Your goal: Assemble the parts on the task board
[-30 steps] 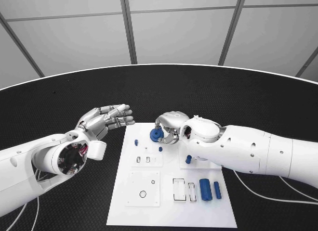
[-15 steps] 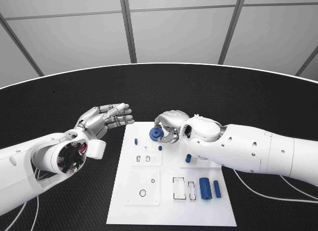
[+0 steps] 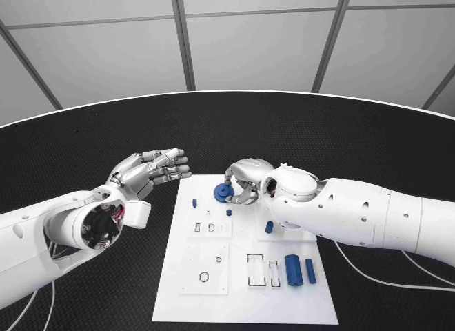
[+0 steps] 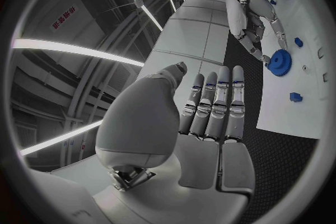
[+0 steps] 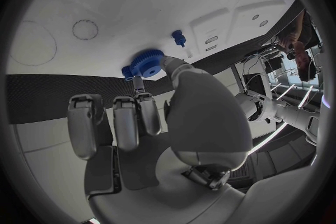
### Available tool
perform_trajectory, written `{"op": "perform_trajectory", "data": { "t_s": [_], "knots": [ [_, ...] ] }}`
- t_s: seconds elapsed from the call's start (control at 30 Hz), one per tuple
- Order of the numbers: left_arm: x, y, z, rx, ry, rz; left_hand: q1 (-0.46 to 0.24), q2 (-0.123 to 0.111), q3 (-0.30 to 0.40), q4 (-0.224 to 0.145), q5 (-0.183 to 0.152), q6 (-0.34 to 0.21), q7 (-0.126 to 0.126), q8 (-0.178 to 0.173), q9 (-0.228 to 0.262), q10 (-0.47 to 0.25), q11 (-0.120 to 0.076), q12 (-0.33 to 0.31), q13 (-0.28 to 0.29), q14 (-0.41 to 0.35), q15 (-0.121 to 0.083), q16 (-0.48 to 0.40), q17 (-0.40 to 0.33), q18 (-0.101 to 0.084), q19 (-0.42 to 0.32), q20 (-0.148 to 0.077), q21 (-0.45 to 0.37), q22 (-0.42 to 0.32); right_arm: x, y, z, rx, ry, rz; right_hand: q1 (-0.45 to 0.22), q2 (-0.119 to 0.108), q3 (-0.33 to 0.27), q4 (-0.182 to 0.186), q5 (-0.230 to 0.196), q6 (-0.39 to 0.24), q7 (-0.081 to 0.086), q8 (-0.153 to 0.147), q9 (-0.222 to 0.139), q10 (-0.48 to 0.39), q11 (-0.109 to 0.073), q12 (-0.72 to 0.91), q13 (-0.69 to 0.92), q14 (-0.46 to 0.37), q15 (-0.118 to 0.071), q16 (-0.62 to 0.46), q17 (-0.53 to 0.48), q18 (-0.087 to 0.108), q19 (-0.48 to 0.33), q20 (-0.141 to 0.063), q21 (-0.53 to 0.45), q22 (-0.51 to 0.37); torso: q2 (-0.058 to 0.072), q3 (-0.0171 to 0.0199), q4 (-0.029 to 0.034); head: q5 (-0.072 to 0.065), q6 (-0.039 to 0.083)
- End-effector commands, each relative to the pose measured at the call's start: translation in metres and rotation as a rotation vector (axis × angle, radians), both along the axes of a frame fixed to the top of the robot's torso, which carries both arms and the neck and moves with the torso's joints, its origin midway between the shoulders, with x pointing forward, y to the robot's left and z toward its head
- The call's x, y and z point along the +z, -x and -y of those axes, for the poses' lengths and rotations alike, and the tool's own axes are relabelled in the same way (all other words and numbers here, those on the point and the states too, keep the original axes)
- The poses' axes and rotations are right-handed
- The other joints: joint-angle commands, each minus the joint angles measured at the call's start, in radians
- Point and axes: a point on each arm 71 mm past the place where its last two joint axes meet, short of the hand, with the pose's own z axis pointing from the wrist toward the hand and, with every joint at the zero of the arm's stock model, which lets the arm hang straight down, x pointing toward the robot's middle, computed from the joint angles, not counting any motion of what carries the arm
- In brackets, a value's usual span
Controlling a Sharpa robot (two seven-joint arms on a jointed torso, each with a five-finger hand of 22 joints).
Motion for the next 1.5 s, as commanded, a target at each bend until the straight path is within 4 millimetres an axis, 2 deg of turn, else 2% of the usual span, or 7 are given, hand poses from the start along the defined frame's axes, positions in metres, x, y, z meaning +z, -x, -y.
{"op": "perform_trajectory", "data": {
  "t_s": [0.03, 0.17, 0.43, 0.9, 1.13, 1.33, 1.5],
  "knots": [
    [0.0, 0.0, 0.0, 0.001, 0.0, 0.0, -0.006, -0.001, 0.008, 0.001, -0.006, -0.004, 0.025, -0.005, -0.002, 0.004, 0.006, -0.006, 0.0, -0.004, 0.001, -0.004, 0.002, 0.012, 0.005, 0.001, 0.007, -0.002, -0.001, 0.0, 0.001, -0.004, -0.004, -0.015, -0.057, 0.026, -0.058, 0.021, 0.027, -0.014, 0.005, -0.023, -0.01, 0.004, 0.013, 0.003, 0.161, 0.101, 0.01, 0.006, 0.24, -0.015, 0.102, 0.01, 0.003, 0.263, 0.0, 0.0004, -0.0012, 0.002, -0.002],
    [0.0, 0.0, 0.0, 0.0, 0.0, 0.0, -0.006, -0.001, 0.008, 0.001, -0.006, -0.004, 0.025, -0.005, -0.002, 0.004, 0.006, -0.006, 0.0, -0.004, 0.001, -0.004, 0.002, 0.012, 0.005, 0.001, 0.007, -0.002, -0.001, 0.001, 0.002, -0.004, -0.01, -0.024, -0.084, 0.044, -0.094, 0.023, 0.037, -0.023, 0.008, -0.04, -0.022, 0.004, 0.016, 0.003, 0.161, 0.101, 0.013, 0.006, 0.241, -0.015, 0.102, 0.013, 0.003, 0.263, 0.0, 0.0006, -0.0006, 0.002, -0.003],
    [0.0, -0.001, -0.001, 0.003, 0.0, -0.001, -0.006, -0.001, 0.008, 0.001, -0.006, -0.004, 0.025, -0.005, -0.002, 0.004, 0.006, -0.006, 0.0, -0.004, 0.001, -0.004, 0.002, 0.012, 0.005, 0.001, 0.007, -0.002, 0.0, 0.003, 0.01, -0.006, -0.026, -0.017, -0.084, 0.055, -0.095, 0.021, 0.037, -0.01, 0.006, -0.04, -0.024, 0.008, 0.015, 0.008, 0.165, 0.102, 0.012, 0.006, 0.242, -0.015, 0.102, 0.013, 0.003, 0.263, -0.001, 0.0016, -0.0016, 0.002, -0.005],
    [-0.001, -0.002, -0.003, 0.01, 0.0, -0.002, -0.007, -0.001, 0.009, 0.001, -0.007, -0.004, 0.025, -0.005, -0.002, 0.004, 0.006, -0.007, 0.0, -0.004, 0.001, -0.005, 0.002, 0.012, 0.005, 0.001, 0.007, -0.002, 0.001, 0.005, 0.029, -0.032, -0.055, -0.022, -0.079, 0.067, -0.086, 0.019, 0.038, 0.005, 0.002, -0.04, -0.027, 0.012, 0.012, 0.011, 0.168, 0.102, 0.009, 0.007, 0.243, -0.015, 0.102, 0.011, 0.003, 0.263, -0.001, 0.0, -0.0024, 0.002, -0.005],
    [-0.001, -0.002, -0.002, 0.007, 0.002, -0.002, -0.007, -0.001, 0.009, 0.001, -0.007, -0.004, 0.025, -0.005, -0.002, 0.004, 0.006, -0.007, 0.0, -0.004, 0.001, -0.005, 0.002, 0.012, 0.005, 0.001, 0.007, -0.002, 0.003, 0.007, 0.026, -0.015, -0.087, -0.022, -0.07, 0.069, -0.076, 0.017, 0.037, 0.006, 0.001, -0.045, -0.031, 0.016, 0.01, 0.015, 0.172, 0.102, 0.007, 0.007, 0.245, -0.015, 0.102, 0.01, 0.003, 0.263, 0.001, 0.0009, 0.0027, 0.001, -0.007],
    [0.0, -0.001, -0.002, 0.007, 0.002, -0.001, -0.007, -0.001, 0.009, 0.001, -0.007, -0.004, 0.025, -0.005, -0.002, 0.004, 0.006, -0.007, 0.0, -0.004, 0.001, -0.005, 0.002, 0.012, 0.005, 0.001, 0.007, -0.002, 0.003, 0.009, 0.02, 0.004, -0.088, -0.029, -0.066, 0.069, -0.072, 0.016, 0.036, 0.008, -0.002, -0.046, -0.032, 0.019, 0.009, 0.018, 0.174, 0.103, 0.006, 0.008, 0.246, -0.015, 0.102, 0.009, 0.003, 0.263, 0.001, -0.0022, 0.0007, -0.002, -0.01],
    [0.0, -0.001, -0.002, 0.005, 0.002, -0.001, -0.007, -0.001, 0.009, 0.001, -0.007, -0.004, 0.025, -0.005, -0.002, 0.004, 0.006, -0.007, 0.0, -0.004, 0.001, -0.005, 0.002, 0.012, 0.005, 0.001, 0.007, -0.002, 0.002, 0.008, 0.016, 0.01, -0.082, -0.036, -0.064, 0.067, -0.068, 0.017, 0.031, 0.002, -0.007, -0.055, -0.037, 0.021, 0.004, 0.02, 0.176, 0.103, 0.002, 0.008, 0.247, -0.015, 0.102, 0.006, 0.003, 0.263, 0.001, -0.0011, 0.0019, -0.001, -0.01]
  ]
}}
